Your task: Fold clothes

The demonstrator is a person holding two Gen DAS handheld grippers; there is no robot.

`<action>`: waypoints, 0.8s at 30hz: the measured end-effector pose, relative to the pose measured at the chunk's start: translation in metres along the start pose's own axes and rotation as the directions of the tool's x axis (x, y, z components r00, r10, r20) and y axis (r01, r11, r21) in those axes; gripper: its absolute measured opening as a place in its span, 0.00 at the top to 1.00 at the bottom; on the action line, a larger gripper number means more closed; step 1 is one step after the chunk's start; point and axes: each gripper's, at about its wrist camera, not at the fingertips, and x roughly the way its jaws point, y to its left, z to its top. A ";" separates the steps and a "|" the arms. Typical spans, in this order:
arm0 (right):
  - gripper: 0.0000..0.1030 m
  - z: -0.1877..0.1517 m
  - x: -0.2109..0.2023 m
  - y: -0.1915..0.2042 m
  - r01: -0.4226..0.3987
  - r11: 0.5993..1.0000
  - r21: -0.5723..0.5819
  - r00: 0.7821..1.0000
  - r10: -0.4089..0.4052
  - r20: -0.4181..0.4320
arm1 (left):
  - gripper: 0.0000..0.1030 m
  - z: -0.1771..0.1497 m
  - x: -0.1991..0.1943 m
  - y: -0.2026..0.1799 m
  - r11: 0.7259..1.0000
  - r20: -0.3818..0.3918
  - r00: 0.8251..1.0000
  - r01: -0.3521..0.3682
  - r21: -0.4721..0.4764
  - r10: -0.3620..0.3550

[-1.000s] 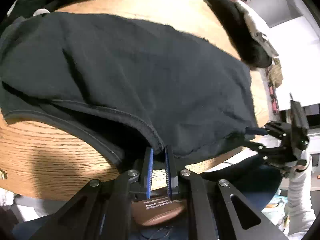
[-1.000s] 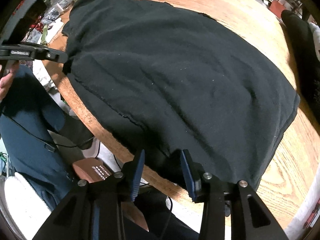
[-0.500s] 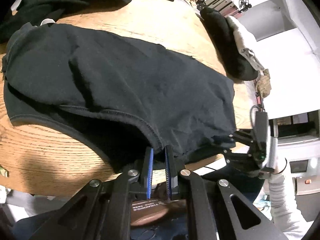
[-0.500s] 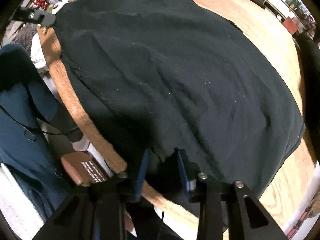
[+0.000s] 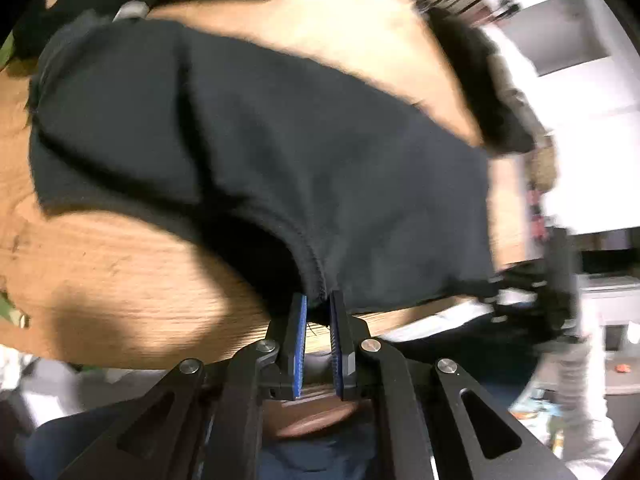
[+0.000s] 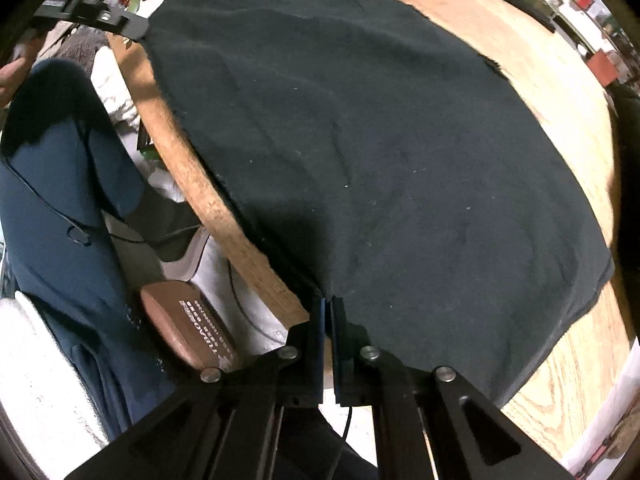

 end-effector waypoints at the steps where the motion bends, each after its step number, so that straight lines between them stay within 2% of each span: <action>1: 0.94 0.001 0.004 -0.001 -0.007 1.000 0.008 1.000 0.007 -0.005 | 0.87 -0.002 0.011 0.002 1.000 -0.051 0.998 -0.025 -0.004 0.025; 2: 0.92 0.003 0.009 0.000 -0.014 1.000 0.019 1.000 0.014 -0.011 | 0.85 -0.003 0.022 0.003 0.999 -0.101 0.994 -0.050 -0.007 0.049; 3: 0.77 0.004 0.010 -0.002 -0.020 0.999 0.035 1.000 0.021 -0.010 | 0.82 -0.005 0.025 0.002 0.998 -0.121 0.991 -0.060 0.002 0.060; 5: 0.53 -0.005 -0.005 -0.018 -0.051 0.994 0.094 0.998 0.047 0.040 | 0.56 -0.010 0.016 -0.004 0.998 -0.107 0.993 -0.054 0.039 0.058; 7: 0.46 -0.015 -0.025 -0.040 -0.068 0.984 0.167 0.992 0.050 0.113 | 0.42 -0.014 0.007 -0.010 0.996 -0.093 0.994 -0.049 0.076 0.056; 9: 0.35 -0.027 -0.049 -0.070 -0.055 0.963 0.264 0.984 0.007 0.178 | 0.36 -0.011 -0.011 -0.018 0.995 -0.039 0.998 -0.036 0.096 0.040; 11: 0.35 -0.036 -0.067 -0.113 0.035 0.919 0.392 0.978 -0.113 0.177 | 0.35 -0.002 -0.028 -0.026 0.995 0.030 0.999 -0.015 0.095 0.012; 13: 0.36 -0.047 -0.073 -0.158 0.110 0.831 0.546 0.963 -0.224 0.147 | 0.31 0.013 -0.039 -0.037 0.995 0.096 0.995 0.014 0.103 -0.024; 14: 0.43 -0.051 -0.075 -0.181 0.127 0.781 0.611 0.957 -0.259 0.133 | 0.28 0.022 -0.039 -0.042 0.994 0.126 0.992 -0.007 0.111 -0.007; 15: 0.50 -0.055 -0.074 -0.201 0.113 0.740 0.663 0.957 -0.261 0.128 | 0.27 0.030 -0.035 -0.047 0.991 0.156 0.987 -0.059 0.119 0.040; 16: 0.53 -0.059 -0.068 -0.220 0.083 0.697 0.712 0.961 -0.245 0.128 | 0.27 0.039 -0.032 -0.051 0.986 0.186 0.979 -0.111 0.126 0.086; 17: 0.54 -0.060 -0.062 -0.230 0.058 0.674 0.737 0.966 -0.225 0.130 | 0.27 0.047 -0.024 -0.053 0.977 0.208 0.967 -0.174 0.125 0.146; 19: 0.55 -0.058 -0.050 -0.241 0.031 0.644 0.765 0.970 -0.203 0.131 | 0.27 0.062 -0.001 -0.049 0.951 0.203 0.941 -0.294 0.096 0.270; 20: 0.55 -0.056 -0.044 -0.245 0.027 0.634 0.773 0.972 -0.197 0.128 | 0.27 0.065 0.010 -0.045 0.945 0.177 0.940 -0.312 0.099 0.292; 23: 0.61 -0.047 -0.019 -0.238 0.071 0.649 0.757 0.976 -0.201 0.082 | 0.27 0.068 0.037 -0.037 0.931 0.087 0.943 -0.332 0.149 0.322; 24: 0.82 -0.041 -0.012 -0.236 0.093 0.665 0.741 0.979 -0.198 0.054 | 0.27 0.068 0.040 -0.037 0.927 0.079 0.941 -0.338 0.165 0.329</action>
